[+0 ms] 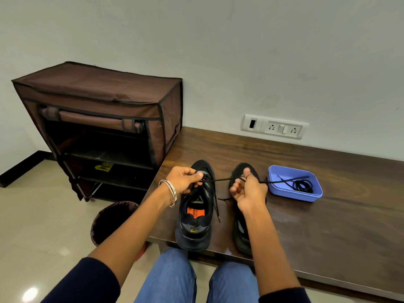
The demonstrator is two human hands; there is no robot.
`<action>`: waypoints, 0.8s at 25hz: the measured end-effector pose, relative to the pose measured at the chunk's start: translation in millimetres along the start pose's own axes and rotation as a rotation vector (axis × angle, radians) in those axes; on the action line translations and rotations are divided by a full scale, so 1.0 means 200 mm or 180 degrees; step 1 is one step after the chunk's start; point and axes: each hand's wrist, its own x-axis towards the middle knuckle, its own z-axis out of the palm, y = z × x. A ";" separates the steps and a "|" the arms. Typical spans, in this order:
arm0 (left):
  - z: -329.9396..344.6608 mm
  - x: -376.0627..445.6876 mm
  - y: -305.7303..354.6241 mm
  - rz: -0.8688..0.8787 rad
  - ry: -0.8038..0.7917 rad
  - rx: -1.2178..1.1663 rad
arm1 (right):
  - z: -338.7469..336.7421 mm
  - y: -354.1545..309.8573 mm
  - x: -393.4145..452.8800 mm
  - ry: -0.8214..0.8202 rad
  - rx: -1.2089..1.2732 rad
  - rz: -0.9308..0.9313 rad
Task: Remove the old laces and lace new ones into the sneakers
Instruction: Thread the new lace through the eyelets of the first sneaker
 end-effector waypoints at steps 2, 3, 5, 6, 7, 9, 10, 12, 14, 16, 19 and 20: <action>0.00 0.01 -0.01 -0.0023 0.0184 -0.0135 | -0.02 0.03 -0.07 -0.0458 -0.0768 0.0389; 0.01 0.01 -0.01 -0.0046 0.0256 -0.0224 | -0.01 0.06 -0.12 -0.0748 -0.1362 0.0387; 0.03 0.00 -0.01 -0.0057 0.0290 -0.0413 | 0.03 0.11 -0.17 -0.1120 -0.2098 -0.0139; 0.04 -0.01 0.00 -0.0056 0.0301 -0.0484 | 0.05 0.13 -0.17 -0.1156 -0.2312 -0.0786; 0.04 -0.02 0.00 -0.0071 0.0338 -0.0523 | 0.08 0.15 -0.16 -0.1077 -0.2833 -0.1553; 0.03 -0.02 0.01 -0.0145 0.0413 -0.0512 | 0.12 0.19 -0.11 -0.0863 -0.4621 -0.2653; 0.02 -0.02 0.01 -0.0184 0.0430 -0.0496 | 0.12 0.21 -0.09 -0.0765 -0.5131 -0.2839; 0.01 -0.01 0.01 -0.0188 0.0517 -0.0401 | 0.09 0.23 -0.05 -0.0540 -0.5239 -0.3016; -0.01 0.00 0.00 -0.0091 0.0786 -0.0499 | 0.06 0.23 -0.02 -0.0455 -0.4812 -0.3015; -0.04 0.01 -0.04 -0.0182 0.1124 -0.1194 | 0.01 0.23 0.01 -0.0430 -0.4635 -0.2792; -0.16 -0.01 -0.16 -0.0603 0.1651 -0.2222 | -0.06 0.24 0.05 -0.0308 -0.4577 -0.2398; -0.20 -0.02 -0.21 -0.0711 0.1802 -0.2127 | -0.07 0.24 0.05 -0.0298 -0.4505 -0.2341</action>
